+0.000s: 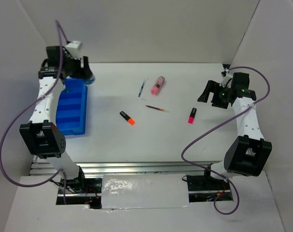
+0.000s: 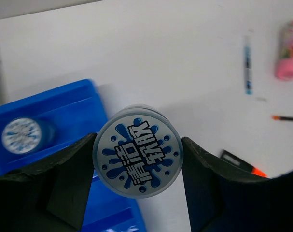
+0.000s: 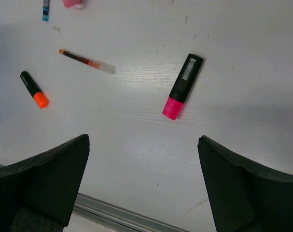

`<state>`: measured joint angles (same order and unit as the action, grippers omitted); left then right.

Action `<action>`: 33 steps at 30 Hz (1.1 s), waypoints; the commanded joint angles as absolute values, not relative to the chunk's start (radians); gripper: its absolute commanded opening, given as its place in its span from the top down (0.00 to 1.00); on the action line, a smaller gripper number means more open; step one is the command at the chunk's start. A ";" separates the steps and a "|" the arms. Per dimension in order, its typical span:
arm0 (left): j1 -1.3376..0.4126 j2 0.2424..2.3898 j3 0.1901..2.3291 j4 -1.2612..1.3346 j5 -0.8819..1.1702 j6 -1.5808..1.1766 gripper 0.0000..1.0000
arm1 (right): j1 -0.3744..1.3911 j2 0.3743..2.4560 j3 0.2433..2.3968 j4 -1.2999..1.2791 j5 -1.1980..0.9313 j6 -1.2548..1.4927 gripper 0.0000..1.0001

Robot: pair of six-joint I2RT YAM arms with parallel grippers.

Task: Sort the stationery into containers
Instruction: Place the stationery in the storage box.

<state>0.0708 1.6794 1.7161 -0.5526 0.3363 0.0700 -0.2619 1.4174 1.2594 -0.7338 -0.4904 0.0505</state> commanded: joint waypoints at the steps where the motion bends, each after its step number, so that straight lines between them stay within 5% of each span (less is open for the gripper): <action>1: 0.190 1.753 1.813 -0.566 0.348 0.040 0.92 | -0.239 1.433 1.282 -0.739 -0.499 0.038 0.00; 10: 0.327 2.000 2.020 -0.560 0.249 0.061 0.97 | -0.230 1.434 1.281 -0.739 -0.482 0.037 0.00; 33: 0.270 2.169 2.022 -0.440 0.152 0.072 0.97 | -0.230 1.447 1.290 -0.753 -0.469 0.032 0.00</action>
<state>0.2768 2.1403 1.9675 -0.4919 0.1673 0.0723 -0.2352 1.4437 1.2594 -0.7341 -0.4793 0.0433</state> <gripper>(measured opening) 0.763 0.994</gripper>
